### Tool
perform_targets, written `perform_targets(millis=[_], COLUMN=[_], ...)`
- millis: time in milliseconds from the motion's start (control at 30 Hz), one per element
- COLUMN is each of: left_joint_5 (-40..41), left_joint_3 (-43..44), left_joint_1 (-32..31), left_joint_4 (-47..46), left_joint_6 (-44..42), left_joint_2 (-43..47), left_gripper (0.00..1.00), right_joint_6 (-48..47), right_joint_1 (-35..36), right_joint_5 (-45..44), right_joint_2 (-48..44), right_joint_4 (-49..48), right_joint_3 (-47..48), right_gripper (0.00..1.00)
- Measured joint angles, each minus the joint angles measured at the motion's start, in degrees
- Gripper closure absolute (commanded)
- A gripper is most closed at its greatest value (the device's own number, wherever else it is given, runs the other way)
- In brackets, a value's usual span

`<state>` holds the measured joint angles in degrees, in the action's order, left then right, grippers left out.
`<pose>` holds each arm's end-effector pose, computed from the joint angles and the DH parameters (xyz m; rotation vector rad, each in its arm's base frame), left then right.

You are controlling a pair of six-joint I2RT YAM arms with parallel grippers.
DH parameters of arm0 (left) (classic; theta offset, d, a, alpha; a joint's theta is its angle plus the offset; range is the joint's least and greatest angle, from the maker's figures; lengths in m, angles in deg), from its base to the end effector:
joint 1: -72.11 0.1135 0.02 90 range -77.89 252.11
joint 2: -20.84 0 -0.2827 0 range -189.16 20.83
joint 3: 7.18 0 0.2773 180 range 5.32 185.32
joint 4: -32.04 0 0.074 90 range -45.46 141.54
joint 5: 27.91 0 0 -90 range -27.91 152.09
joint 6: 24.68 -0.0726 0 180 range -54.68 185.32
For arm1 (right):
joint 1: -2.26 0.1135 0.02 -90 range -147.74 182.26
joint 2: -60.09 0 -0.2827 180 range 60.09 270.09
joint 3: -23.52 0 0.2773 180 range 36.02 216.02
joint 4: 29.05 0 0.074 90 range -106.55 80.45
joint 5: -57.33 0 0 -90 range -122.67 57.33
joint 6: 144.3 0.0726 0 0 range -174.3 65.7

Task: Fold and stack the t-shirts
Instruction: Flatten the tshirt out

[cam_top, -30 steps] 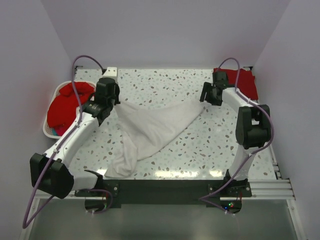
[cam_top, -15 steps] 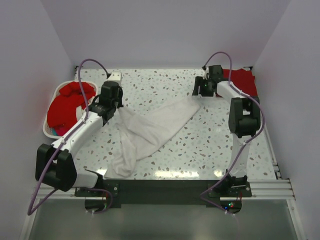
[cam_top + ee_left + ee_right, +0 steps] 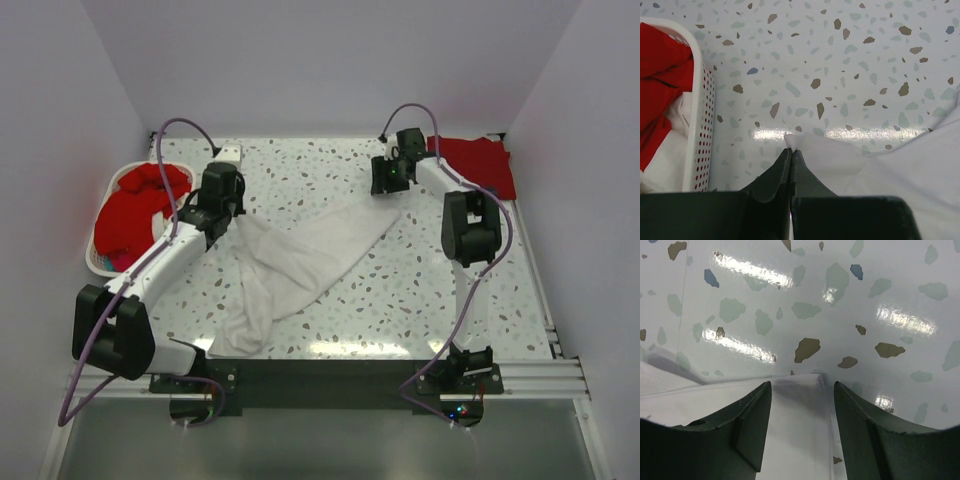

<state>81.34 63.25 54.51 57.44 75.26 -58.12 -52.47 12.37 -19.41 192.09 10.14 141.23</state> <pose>0.3488 -0.0855 0.2703 -0.0494 2.1263 0.0804 0.5523 0.1154 0.1389 -0.2768 2.4928 0.3757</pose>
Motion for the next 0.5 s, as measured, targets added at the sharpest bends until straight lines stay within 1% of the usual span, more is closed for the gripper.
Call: perform_targets(millis=[67, 500], left_joint_5=[0.00, 0.22], left_joint_3=[0.00, 0.00], left_joint_1=[0.00, 0.00], left_joint_4=[-0.02, 0.00], left_joint_6=[0.00, 0.00], left_joint_2=[0.00, -0.15], left_gripper=[1.00, 1.00], right_joint_6=[-1.09, -4.96], right_joint_1=[0.20, 1.09], right_joint_5=[-0.02, -0.92], right_joint_2=[0.04, 1.05], right_joint_4=[0.83, 3.04], right_joint_3=[0.22, 2.01], right_gripper=[0.46, 0.54])
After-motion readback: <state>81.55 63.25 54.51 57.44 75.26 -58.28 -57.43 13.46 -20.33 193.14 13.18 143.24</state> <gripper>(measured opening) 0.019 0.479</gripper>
